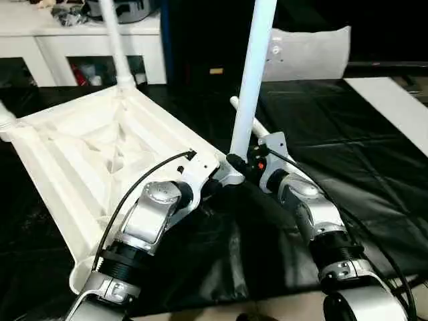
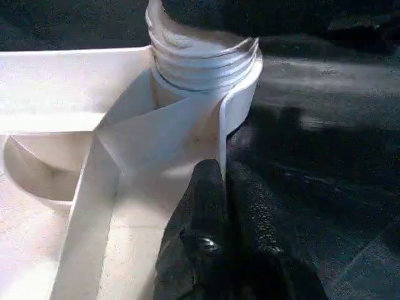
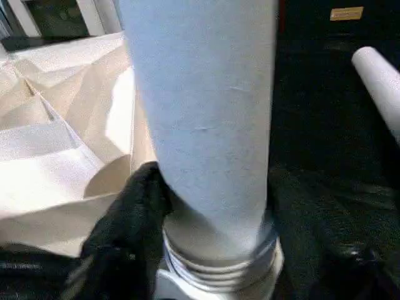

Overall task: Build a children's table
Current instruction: Rotate leg to tighten

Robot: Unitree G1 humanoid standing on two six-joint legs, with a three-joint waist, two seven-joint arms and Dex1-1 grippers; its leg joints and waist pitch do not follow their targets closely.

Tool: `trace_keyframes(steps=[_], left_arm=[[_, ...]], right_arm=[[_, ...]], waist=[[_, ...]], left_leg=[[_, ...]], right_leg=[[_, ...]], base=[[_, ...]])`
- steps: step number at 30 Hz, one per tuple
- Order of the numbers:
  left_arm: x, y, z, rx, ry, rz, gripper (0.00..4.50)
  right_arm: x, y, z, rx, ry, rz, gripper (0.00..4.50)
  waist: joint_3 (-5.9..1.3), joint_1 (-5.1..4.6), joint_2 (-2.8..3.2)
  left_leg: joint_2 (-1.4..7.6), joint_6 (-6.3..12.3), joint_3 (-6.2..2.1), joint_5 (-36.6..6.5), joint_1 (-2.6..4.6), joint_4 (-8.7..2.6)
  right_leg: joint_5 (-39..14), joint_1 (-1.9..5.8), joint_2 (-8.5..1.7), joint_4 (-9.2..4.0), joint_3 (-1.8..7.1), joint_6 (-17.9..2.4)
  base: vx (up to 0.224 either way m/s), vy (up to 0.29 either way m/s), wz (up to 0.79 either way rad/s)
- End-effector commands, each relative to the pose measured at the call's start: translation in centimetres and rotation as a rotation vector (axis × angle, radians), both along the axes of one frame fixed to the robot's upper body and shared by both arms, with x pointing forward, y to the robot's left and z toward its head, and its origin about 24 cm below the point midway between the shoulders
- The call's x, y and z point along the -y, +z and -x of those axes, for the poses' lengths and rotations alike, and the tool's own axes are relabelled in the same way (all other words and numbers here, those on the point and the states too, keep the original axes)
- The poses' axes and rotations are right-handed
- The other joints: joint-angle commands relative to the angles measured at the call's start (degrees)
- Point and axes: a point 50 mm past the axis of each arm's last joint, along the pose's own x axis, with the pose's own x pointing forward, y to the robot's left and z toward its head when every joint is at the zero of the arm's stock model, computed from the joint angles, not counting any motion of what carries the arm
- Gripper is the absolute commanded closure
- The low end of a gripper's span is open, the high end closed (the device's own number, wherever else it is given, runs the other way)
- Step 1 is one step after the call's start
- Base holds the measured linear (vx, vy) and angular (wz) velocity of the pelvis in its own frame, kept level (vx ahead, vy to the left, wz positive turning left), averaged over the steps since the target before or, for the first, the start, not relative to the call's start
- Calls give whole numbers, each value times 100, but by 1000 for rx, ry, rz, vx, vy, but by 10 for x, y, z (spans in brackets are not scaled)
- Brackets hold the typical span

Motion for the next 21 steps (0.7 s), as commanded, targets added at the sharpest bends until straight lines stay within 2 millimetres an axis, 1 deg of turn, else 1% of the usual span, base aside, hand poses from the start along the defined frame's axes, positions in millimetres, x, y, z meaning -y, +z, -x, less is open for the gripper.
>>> trace_keyframes(steps=[1,2,3,4,5,6,7,8,9,10,11,12,13,14,15,16,17,18,19,20,21], left_arm=[[14,25,-3,113,-82,37,450],[11,24,-3,114,-103,29,450],[9,23,-2,110,-118,24,450],[9,23,-2,110,-118,24,450],[2,19,-1,95,-152,22,450],[1,19,-1,93,-162,19,450],[-2,17,0,88,-188,14,450],[-4,16,1,78,-204,10,450],[-8,14,3,62,-242,5,450],[-9,14,3,59,-250,4,450],[-11,13,4,47,-284,-5,450],[-13,11,6,40,-309,-16,450],[-14,11,6,36,-328,-17,450],[-16,10,8,28,-362,-18,450],[-19,7,11,10,-435,-29,450],[-19,7,11,9,-437,-29,450],[-21,6,13,-5,-472,-35,450],[-25,4,14,-26,-517,-51,450],[-27,4,15,-38,-549,-59,450],[-29,3,16,-52,-576,-67,450],[-30,4,17,-52,-603,-71,450]], right_arm=[[-4,-10,8,-33,61,-9,143],[-1,-7,10,-10,84,-11,134],[3,-5,11,8,103,-8,134],[3,-5,11,8,103,-8,129],[14,-1,15,50,165,11,117],[17,-1,16,60,183,19,106],[21,1,18,78,215,32,106],[26,2,20,87,241,37,94],[34,5,23,103,287,45,89],[35,6,23,106,295,47,89],[41,8,25,113,329,59,80],[45,10,26,114,356,73,58],[47,10,27,113,376,84,53],[51,11,29,110,412,103,50],[56,14,33,105,481,121,46],[56,14,33,105,483,121,36],[58,16,34,103,511,125,36],[60,18,37,100,569,130,14],[61,19,38,93,602,137,9],[62,20,39,82,637,146,6],[62,20,40,76,657,153,6]], waist=[[-399,84,20],[-409,135,21],[-436,182,23],[-445,194,26],[-443,218,58],[-441,252,44],[-439,262,48],[-426,284,48],[-406,293,47],[-404,308,50],[-386,303,81],[-391,310,69],[-388,314,68],[-382,336,83],[-375,366,83],[-370,374,80],[-366,399,73],[-360,418,79],[-366,419,74],[-373,442,80],[-372,453,69]], left_leg=[[58,417,57,-1139,-46,-348],[57,453,60,-942,-62,-334],[60,508,62,-714,-66,-323],[67,536,56,-603,-75,-318],[72,579,57,-486,-66,-309],[71,621,71,-514,-51,-297],[74,635,77,-550,-48,-300],[76,626,78,-644,-46,-312],[80,599,78,-815,-35,-326],[81,579,75,-881,-26,-328],[87,532,79,-1016,-12,-337],[83,481,67,-1097,-12,-342],[88,461,68,-1124,-4,-344],[80,446,74,-1189,17,-339],[90,433,75,-1231,32,-344],[90,432,77,-1255,25,-347],[101,393,83,-1302,41,-355],[92,380,80,-1407,60,-359],[92,383,78,-1415,55,-361],[94,389,73,-1375,47,-363],[110,383,73,-1311,45,-364]], right_leg=[[-1506,347,-316,-367,239,-1113],[-1297,365,-314,-326,245,-1147],[-980,384,-313,-281,252,-1189],[-803,392,-308,-249,253,-1230],[-541,383,-294,-232,251,-1303],[-458,381,-292,-226,252,-1354],[-461,376,-295,-223,258,-1382],[-572,381,-294,-237,254,-1393],[-814,379,-294,-267,247,-1354],[-936,381,-299,-283,247,-1316],[-1109,358,-292,-312,248,-1279],[-1265,374,-294,-312,239,-1233],[-1325,366,-293,-318,241,-1216],[-1439,347,-286,-338,239,-1185],[-1501,336,-289,-346,247,-1162],[-1542,342,-287,-346,248,-1144],[-1592,326,-294,-345,255,-1138],[-1693,318,-290,-356,250,-1123],[-1710,334,-291,-352,248,-1119],[-1687,342,-292,-349,246,-1102],[-1598,338,-294,-330,252,-1125]], base=[[0,0,0],[0,0,0],[0,0,0],[0,0,0],[0,0,0],[0,0,0],[0,0,0],[0,0,0],[0,0,0],[0,0,0],[0,0,0],[0,0,0],[0,0,0],[0,0,0],[0,0,0],[0,0,0],[0,0,0],[0,0,0],[0,0,0],[0,0,0],[0,0,0]])
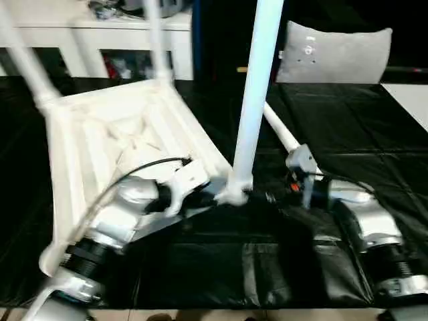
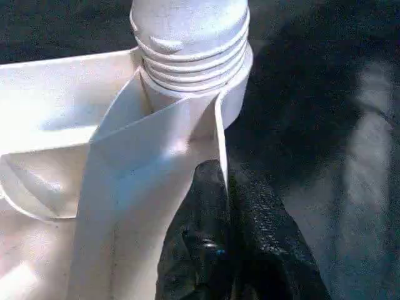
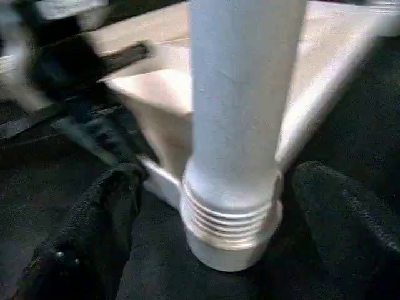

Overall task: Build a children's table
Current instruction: Rotate leg to tighten

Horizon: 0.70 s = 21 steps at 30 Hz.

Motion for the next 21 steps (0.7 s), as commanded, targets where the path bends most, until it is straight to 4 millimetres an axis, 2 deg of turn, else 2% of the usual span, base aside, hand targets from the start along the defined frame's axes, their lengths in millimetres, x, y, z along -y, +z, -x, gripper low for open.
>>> trace_keyframes(steps=[1,3,4,5,11,21], left_arm=[[13,1,6,-17,-157,-8,450],[10,2,9,-40,-253,-17,450],[9,2,10,-47,-278,-32,450],[7,1,10,-53,-307,-52,450],[6,2,10,-63,-354,-61,450],[5,2,10,-75,-403,-60,450]], right_arm=[[-1,3,2,-4,56,10,3],[-3,2,3,-1,107,61,3],[-4,1,3,6,124,88,3],[-7,-1,3,6,157,111,3],[-11,-3,4,-10,194,111,3],[-16,-6,7,-59,230,56,81]], waist=[[-383,-20,38],[-397,18,34],[-404,23,5],[-403,46,21],[-412,70,6],[-422,73,-21]], left_leg=[[98,392,71,-1332,29,-371],[96,339,68,-1329,29,-374],[99,333,74,-1279,32,-372],[101,321,80,-1221,35,-367],[109,336,90,-1185,28,-368],[111,358,103,-1081,9,-359]], right_leg=[[-1635,326,-292,-367,247,-1114],[-1715,344,-310,-363,247,-1102],[-1665,342,-309,-353,249,-1101],[-1555,327,-308,-329,256,-1151],[-1432,342,-320,-295,251,-1195],[-1493,355,-340,-283,250,-1150]], base=[[0,0,0],[0,0,0],[0,0,0],[0,0,0],[0,0,0],[0,0,0]])
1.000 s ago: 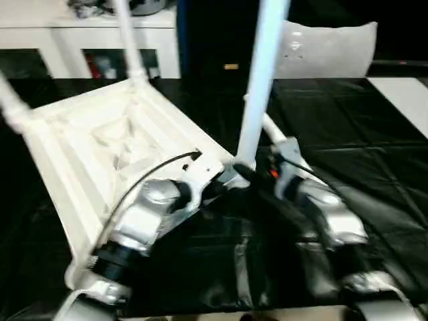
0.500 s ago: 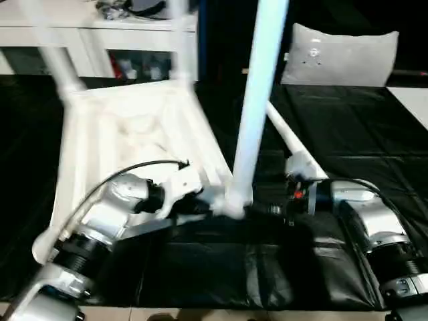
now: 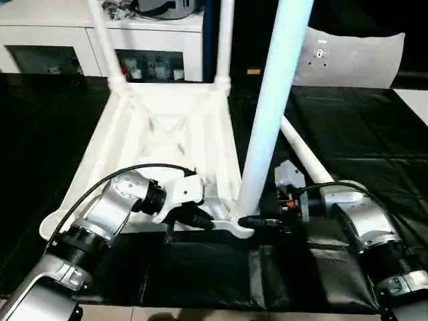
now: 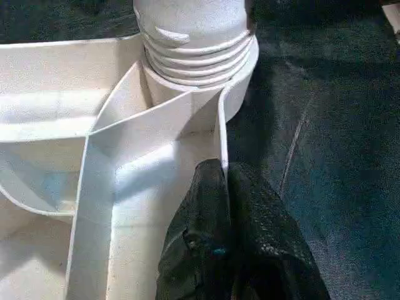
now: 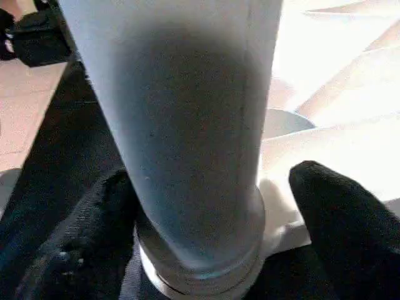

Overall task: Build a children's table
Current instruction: Rotate leg to tighten

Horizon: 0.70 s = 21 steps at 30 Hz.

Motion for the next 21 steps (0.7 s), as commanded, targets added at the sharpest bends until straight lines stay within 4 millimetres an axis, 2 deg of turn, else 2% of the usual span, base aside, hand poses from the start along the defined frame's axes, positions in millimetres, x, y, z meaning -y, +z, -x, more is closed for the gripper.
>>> trace_keyframes(steps=[1,12,21], left_arm=[[8,-2,5,-24,-91,-15,450],[5,-6,6,-29,-86,-23,450],[6,-6,4,-30,-22,14,450]], right_arm=[[-1,3,-2,-6,11,-4,90],[-2,-1,2,-26,34,4,184],[-5,-4,6,-51,47,7,198]], waist=[[-420,-28,-13],[-406,-32,-39],[-412,-34,-37]], left_leg=[[124,352,46,-1076,7,-364],[121,321,42,-1125,-2,-366],[121,324,49,-1068,-2,-356]], right_leg=[[-1474,341,-283,-296,253,-1167],[-1780,332,-290,-318,252,-1050],[-1703,334,-290,-303,255,-1077]], base=[[0,0,0],[0,0,0],[0,0,0]])
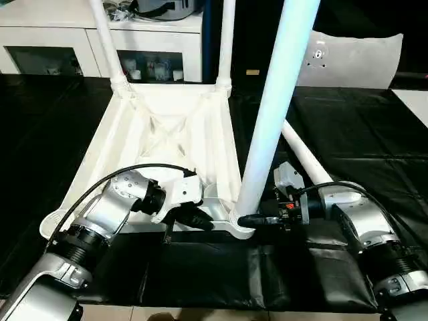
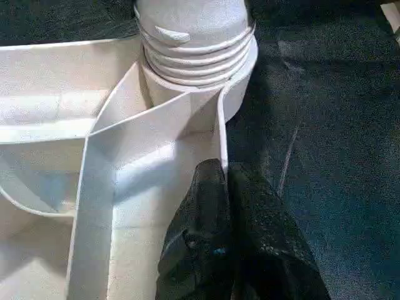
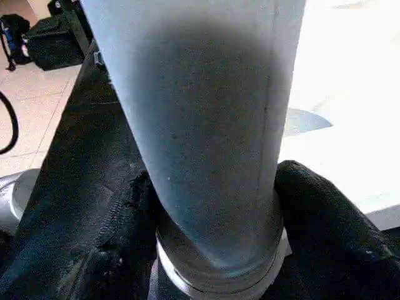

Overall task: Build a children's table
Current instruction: Rotate leg to tighten

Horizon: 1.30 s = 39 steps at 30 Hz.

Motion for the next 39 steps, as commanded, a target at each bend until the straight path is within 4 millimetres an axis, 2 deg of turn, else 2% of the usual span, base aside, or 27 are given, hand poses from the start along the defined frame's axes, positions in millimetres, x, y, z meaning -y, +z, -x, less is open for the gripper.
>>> trace_keyframes(steps=[1,3,4,5,7,9,10,11,12,13,15,16,17,18,20,22,24,25,26,27,29,32,34,35,37,38,39], left_arm=[[10,-3,4,-22,-6,24,450],[16,0,1,-23,120,87,450],[18,1,0,-19,159,106,450],[20,2,-1,-16,188,120,450],[26,3,-6,7,305,160,450],[32,4,-9,14,400,189,450],[40,7,-13,21,486,215,450],[43,8,-14,27,517,218,450],[47,9,-15,38,549,217,450],[48,9,-16,45,567,215,450],[59,14,-18,70,636,233,450],[60,14,-18,70,637,234,450],[70,19,-18,80,671,256,450],[73,20,-18,80,677,261,450],[76,19,-17,100,669,243,450],[72,19,-20,128,686,216,450],[68,18,-21,143,697,200,450],[65,17,-22,152,697,189,450],[59,16,-23,168,698,171,450],[57,16,-24,173,696,166,450],[53,15,-24,191,676,155,450],[47,12,-22,180,621,137,450],[43,9,-20,163,571,121,450],[42,8,-18,163,519,120,450],[38,5,-16,145,471,105,450],[36,4,-13,130,428,99,450],[36,4,-13,129,425,99,450]], right_arm=[[-4,-4,6,-26,23,9,198],[-9,-8,8,-68,-32,-16,198],[-11,-10,8,-83,-58,-22,198],[-13,-11,8,-93,-80,-26,198],[-22,-19,1,-103,-211,-23,199],[-32,-24,-7,-106,-341,-33,205],[-42,-26,-15,-122,-451,-68,206],[-47,-27,-20,-127,-504,-75,206],[-50,-27,-24,-132,-557,-76,206],[-52,-27,-27,-135,-587,-73,206],[-59,-27,-36,-148,-712,-68,207],[-59,-27,-36,-148,-715,-68,207],[-62,-27,-42,-152,-790,-56,207],[-63,-27,-43,-150,-807,-51,207],[-63,-28,-45,-122,-827,-34,207],[-61,-28,-45,-106,-840,-54,151],[-58,-28,-46,-102,-852,-72,137],[-55,-27,-45,-97,-846,-80,127],[-49,-25,-45,-72,-836,-90,127],[-47,-24,-44,-62,-832,-94,114],[-41,-20,-44,-39,-816,-117,94],[-28,-14,-41,-1,-773,-149,67],[-17,-12,-38,28,-719,-131,49],[-10,-10,-35,50,-669,-127,45],[-3,-5,-30,73,-585,-125,28],[2,-2,-28,83,-542,-117,18],[3,-2,-28,84,-539,-116,11]], waist=[[-408,-20,-32],[-402,-20,-39],[-392,-23,-7],[-359,-33,-25],[-351,-65,-29],[-327,-164,-43],[-326,-204,-57],[-315,-348,-46],[-315,-385,-40],[-330,-466,-25],[-322,-541,-4],[-326,-557,3],[-336,-594,-6],[-342,-605,-26],[-345,-606,-16],[-354,-604,4],[-375,-586,-8],[-376,-581,8],[-398,-543,15],[-405,-534,10],[-418,-454,8],[-434,-394,-8],[-470,-342,-5],[-440,-303,4],[-425,-288,5],[-417,-282,29],[-407,-276,17]], left_leg=[[117,328,46,-1064,-3,-367],[125,309,46,-1082,0,-373],[130,296,38,-1107,0,-381],[116,269,47,-1340,30,-390],[103,210,32,-1478,15,-401],[63,53,1,-1683,14,-403],[47,48,-10,-1724,-8,-401],[27,-16,-43,-1893,-14,-381],[16,5,-52,-1951,-2,-370],[18,42,-70,-2006,-5,-368],[21,116,-88,-2071,-45,-379],[29,111,-94,-2112,-26,-373],[19,143,-85,-2135,12,-350],[19,162,-85,-2097,14,-347],[38,245,-87,-2026,-23,-370],[51,266,-82,-2009,-27,-379],[63,309,-66,-1793,-45,-383],[67,316,-64,-1747,-48,-385],[77,342,-38,-1593,-26,-370],[73,356,-32,-1513,-37,-365],[77,408,-23,-1193,-71,-353],[72,463,-9,-985,-96,-335],[75,549,-8,-655,-110,-303],[81,581,5,-683,-104,-306],[89,532,5,-910,-90,-318],[88,519,2,-993,-86,-324],[103,496,3,-1130,-62,-337]], right_leg=[[-1687,334,-285,-328,253,-1091],[-1727,338,-288,-323,258,-1089],[-1761,334,-289,-327,258,-1090],[-2190,308,-290,-405,243,-989],[-2490,317,-290,-426,230,-883],[-3116,304,-307,-505,174,-614],[-3269,320,-306,-532,154,-514],[-3652,305,-307,-594,83,-318],[-3735,301,-309,-633,59,-255],[-3669,304,-309,-646,40,-251],[-3530,316,-294,-674,13,-257],[-3483,303,-296,-672,3,-290],[-3355,275,-297,-690,-9,-380],[-3265,275,-302,-684,-7,-429],[-3000,294,-302,-640,13,-530],[-2819,292,-303,-612,34,-595],[-2394,312,-299,-548,77,-765],[-2315,316,-297,-535,83,-808],[-1989,303,-292,-505,110,-953],[-1866,317,-289,-483,116,-997],[-1533,349,-290,-426,130,-1079],[-1409,368,-302,-385,151,-1096],[-980,378,-288,-321,156,-1179],[-983,358,-284,-336,153,-1242],[-1252,352,-285,-358,147,-1192],[-1348,355,-281,-373,143,-1153],[-1530,337,-284,-393,144,-1093]], base=[[0,0,0],[0,0,0],[0,0,0],[0,0,0],[0,0,0],[0,0,0],[0,0,0],[0,0,0],[0,0,0],[0,0,0],[0,0,0],[0,0,0],[0,0,0],[0,0,0],[0,0,0],[0,0,0],[0,0,0],[0,0,0],[0,0,0],[0,0,0],[0,0,0],[0,0,0],[0,0,0],[0,0,0],[0,0,0],[0,0,0],[0,0,0]])
